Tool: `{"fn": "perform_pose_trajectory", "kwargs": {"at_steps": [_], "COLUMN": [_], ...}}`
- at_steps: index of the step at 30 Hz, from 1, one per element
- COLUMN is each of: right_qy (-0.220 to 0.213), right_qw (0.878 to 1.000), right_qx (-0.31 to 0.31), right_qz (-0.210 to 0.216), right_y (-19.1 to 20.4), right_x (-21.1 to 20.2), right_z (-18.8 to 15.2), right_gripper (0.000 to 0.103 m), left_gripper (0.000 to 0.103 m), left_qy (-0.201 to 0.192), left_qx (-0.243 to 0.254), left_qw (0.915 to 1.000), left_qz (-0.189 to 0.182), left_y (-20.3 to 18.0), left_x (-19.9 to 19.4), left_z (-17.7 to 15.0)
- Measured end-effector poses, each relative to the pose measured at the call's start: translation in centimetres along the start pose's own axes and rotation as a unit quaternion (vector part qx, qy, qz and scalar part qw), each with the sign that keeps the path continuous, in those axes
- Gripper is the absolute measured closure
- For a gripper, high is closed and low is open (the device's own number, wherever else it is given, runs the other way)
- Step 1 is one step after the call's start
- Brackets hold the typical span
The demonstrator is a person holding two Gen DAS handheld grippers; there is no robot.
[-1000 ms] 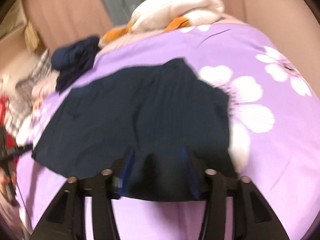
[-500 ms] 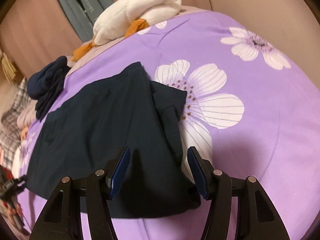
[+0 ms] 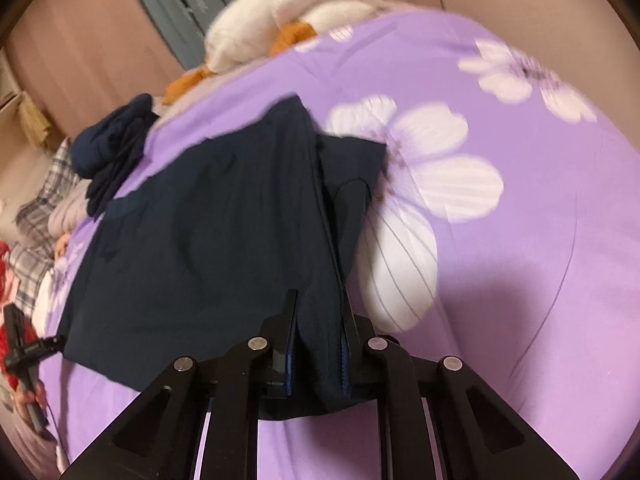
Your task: Fold large clothes
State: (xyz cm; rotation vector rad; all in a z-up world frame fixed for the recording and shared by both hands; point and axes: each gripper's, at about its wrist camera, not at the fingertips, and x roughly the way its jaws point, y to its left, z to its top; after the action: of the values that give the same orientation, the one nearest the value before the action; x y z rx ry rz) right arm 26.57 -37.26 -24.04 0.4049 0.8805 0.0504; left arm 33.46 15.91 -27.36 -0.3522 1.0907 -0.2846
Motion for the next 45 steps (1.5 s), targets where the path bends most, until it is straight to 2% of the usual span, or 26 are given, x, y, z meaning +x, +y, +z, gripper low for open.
{"fn": "perform_pose_trajectory", "kwargs": {"at_steps": [3,5,7,8,12,16,19,21,23,25,30,31,33,35,36,37,39,41,45], "right_qy": [0.004,-0.005,-0.023,-0.032,-0.032,-0.005,0.013,0.011,0.010,0.019,0.024,0.025,0.027,0.029,0.032,0.033,0.030,0.017,-0.002], "right_qw": [1.000,0.999,0.997,0.996,0.989,0.979,0.971,0.971,0.972,0.973,0.975,0.976,0.979,0.981,0.983,0.986,0.988,0.991,0.994], "right_qx": [0.019,0.034,0.057,0.069,0.120,0.184,0.208,0.206,0.199,0.191,0.173,0.165,0.150,0.139,0.133,0.124,0.112,0.096,0.079], "right_qz": [-0.003,0.016,0.044,0.056,0.081,0.088,0.114,0.121,0.124,0.131,0.135,0.138,0.134,0.131,0.123,0.111,0.102,0.095,0.080], "right_y": [0.1,-0.1,-0.8,-1.3,-3.9,-6.5,-6.8,-6.4,-5.8,-4.6,-2.7,-2.1,-1.3,-0.8,-0.5,-0.3,-0.2,0.2,1.1], "right_x": [-0.1,-1.3,-3.1,-3.9,-5.2,-4.2,-3.0,-2.7,-2.3,-1.2,0.7,1.3,1.7,1.8,1.9,1.9,1.7,0.8,-0.4], "right_z": [0.8,1.0,0.9,0.7,-0.5,-2.1,-2.8,-2.7,-2.2,-1.3,-0.3,0.0,0.4,0.6,0.7,0.7,0.6,0.4,0.3], "right_gripper": [0.079,0.067,0.039,0.037,0.034,0.033,0.026,0.023,0.022,0.022,0.022,0.022,0.023,0.038,0.053,0.063,0.072,0.077,0.081], "left_gripper": [0.054,0.033,0.020,0.017,0.017,0.017,0.005,0.003,0.003,0.003,0.002,0.002,0.011,0.041,0.048,0.060,0.076,0.082,0.086], "left_qy": [-0.003,-0.009,-0.023,-0.032,-0.036,-0.021,-0.024,-0.024,-0.015,-0.002,0.016,0.017,0.021,0.028,0.033,0.032,0.027,0.020,-0.009], "left_qx": [-0.013,-0.023,-0.038,-0.049,-0.110,-0.147,-0.162,-0.171,-0.165,-0.160,-0.175,-0.176,-0.168,-0.150,-0.140,-0.133,-0.134,-0.144,-0.112], "left_qw": [0.9999,0.9996,0.9988,0.9982,0.9912,0.9846,0.9786,0.9747,0.9755,0.9738,0.9641,0.9634,0.9662,0.9750,0.9797,0.9828,0.9841,0.9824,0.9868], "left_qz": [0.009,0.016,0.021,0.013,-0.063,-0.093,-0.125,-0.143,-0.145,-0.162,-0.199,-0.201,-0.194,-0.162,-0.140,-0.124,-0.113,-0.117,-0.116], "left_y": [-0.2,0.1,0.7,1.2,3.7,4.8,4.7,4.6,4.1,3.2,2.5,2.4,1.8,1.1,0.9,0.8,1.1,1.5,0.1], "left_x": [-1.1,-2.2,-3.5,-4.3,-5.2,-3.9,-3.4,-2.8,-2.0,-1.1,0.8,1.1,1.5,1.8,1.9,1.8,1.5,1.0,-0.6], "left_z": [-0.1,-0.4,-0.9,-1.3,-2.9,-3.6,-3.3,-2.5,-1.7,-0.7,1.2,1.5,2.1,2.1,2.1,1.9,1.7,1.5,1.3]}}
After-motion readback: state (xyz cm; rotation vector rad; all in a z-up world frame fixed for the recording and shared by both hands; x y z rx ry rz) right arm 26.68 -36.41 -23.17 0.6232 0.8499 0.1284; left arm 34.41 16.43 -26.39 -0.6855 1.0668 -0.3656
